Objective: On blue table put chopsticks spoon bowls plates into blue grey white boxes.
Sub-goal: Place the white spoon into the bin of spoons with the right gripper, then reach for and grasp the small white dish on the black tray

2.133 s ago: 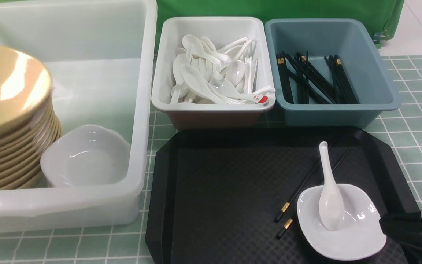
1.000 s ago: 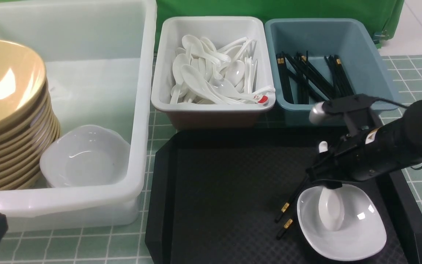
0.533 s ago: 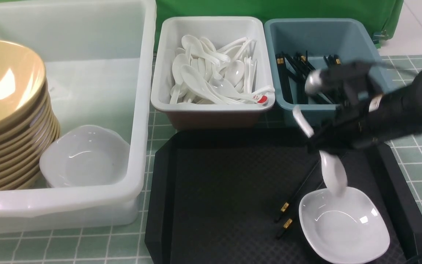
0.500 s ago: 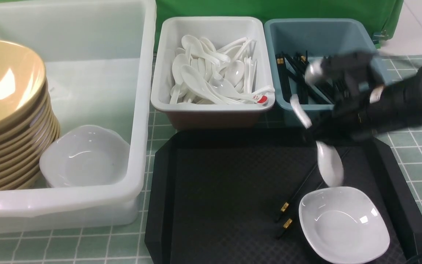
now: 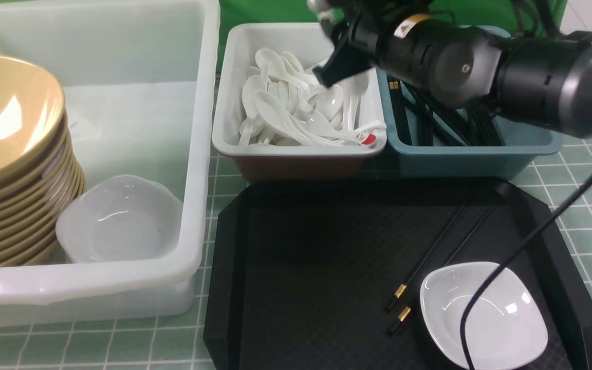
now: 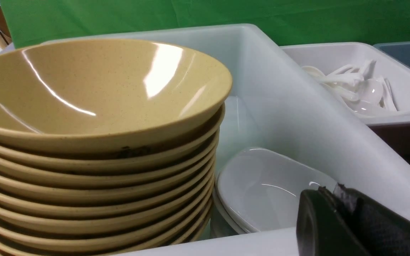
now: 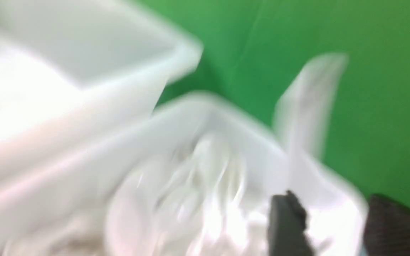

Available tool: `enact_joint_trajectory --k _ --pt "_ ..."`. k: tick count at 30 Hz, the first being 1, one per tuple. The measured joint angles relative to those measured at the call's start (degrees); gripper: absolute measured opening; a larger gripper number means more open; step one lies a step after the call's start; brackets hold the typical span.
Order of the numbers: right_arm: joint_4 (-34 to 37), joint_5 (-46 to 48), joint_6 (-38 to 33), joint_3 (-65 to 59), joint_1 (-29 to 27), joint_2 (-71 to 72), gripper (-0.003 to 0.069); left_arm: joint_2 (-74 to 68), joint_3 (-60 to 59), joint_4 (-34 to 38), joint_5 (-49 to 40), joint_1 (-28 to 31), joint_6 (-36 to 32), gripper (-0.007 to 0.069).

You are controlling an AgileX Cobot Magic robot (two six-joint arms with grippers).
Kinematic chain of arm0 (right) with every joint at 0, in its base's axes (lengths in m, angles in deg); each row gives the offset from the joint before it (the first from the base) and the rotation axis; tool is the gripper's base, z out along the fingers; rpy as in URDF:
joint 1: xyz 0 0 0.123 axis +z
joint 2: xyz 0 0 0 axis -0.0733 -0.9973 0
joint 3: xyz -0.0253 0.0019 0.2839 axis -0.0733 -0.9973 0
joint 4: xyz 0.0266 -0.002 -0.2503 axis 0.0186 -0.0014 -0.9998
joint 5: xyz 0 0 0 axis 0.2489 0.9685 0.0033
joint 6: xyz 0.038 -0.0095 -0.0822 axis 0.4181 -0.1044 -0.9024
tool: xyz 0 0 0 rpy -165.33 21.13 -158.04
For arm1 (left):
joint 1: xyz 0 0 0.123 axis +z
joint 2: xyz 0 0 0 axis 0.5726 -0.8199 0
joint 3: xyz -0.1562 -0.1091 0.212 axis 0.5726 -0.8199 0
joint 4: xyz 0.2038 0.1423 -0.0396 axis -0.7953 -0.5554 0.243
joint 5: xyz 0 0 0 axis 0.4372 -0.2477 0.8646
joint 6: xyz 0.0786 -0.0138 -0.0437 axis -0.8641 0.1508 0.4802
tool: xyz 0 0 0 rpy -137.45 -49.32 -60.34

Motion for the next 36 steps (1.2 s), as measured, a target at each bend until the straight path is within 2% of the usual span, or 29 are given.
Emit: enact_joint_trajectory --k 3,6,9,11,13,14,16,19,28,31,33,36 --pt "0.00 11.76 0.22 0.15 -1.74 0.96 0.0476 0.00 0.00 0.00 -0.60 0.00 0.01 0.0004" --pt "-1.12 23.46 3.60 0.32 -3.65 3.08 0.0511 0.00 0.00 0.00 -0.75 0.00 0.06 0.0004" --pt "-12.07 45.48 22.59 0.41 -7.09 6.55 0.0520 0.00 0.00 0.00 -0.68 0.00 0.06 0.0004" --pt "-16.59 51.08 28.18 -0.19 -7.93 7.04 0.0520 0.00 0.00 0.00 -0.47 0.00 0.06 0.0004" --pt "-23.80 61.17 34.38 -4.99 -9.13 8.80 0.0521 0.00 0.00 0.00 0.90 0.00 0.12 0.0004" --pt "-24.16 61.49 34.70 -5.56 -9.12 8.97 0.0521 0.00 0.00 0.00 1.27 0.00 0.12 0.0004" --pt "-26.20 61.86 38.00 -14.18 -9.12 11.43 0.0521 0.00 0.00 0.00 2.83 0.00 0.18 0.0004" --pt "-26.35 56.63 40.29 -22.68 -9.12 13.48 0.0521 0.00 0.00 0.00 3.74 0.00 0.18 0.0004" --pt "-26.39 44.81 42.83 -34.69 -9.07 14.18 0.0517 0.00 0.00 0.00 4.04 0.00 0.18 0.0004" --pt "-26.12 42.54 42.96 -36.08 -9.06 15.06 0.0441 0.00 0.00 0.00 4.04 0.00 0.18 0.0004" --pt "-25.22 42.59 41.18 -36.13 -9.06 15.63 0.0297 0.00 0.00 0.00 4.04 0.00 0.18 0.0004" --pt "-22.03 44.89 39.60 -35.49 -9.06 18.30 0.0215 0.00 0.00 0.00 4.04 0.00 0.18 0.0004"
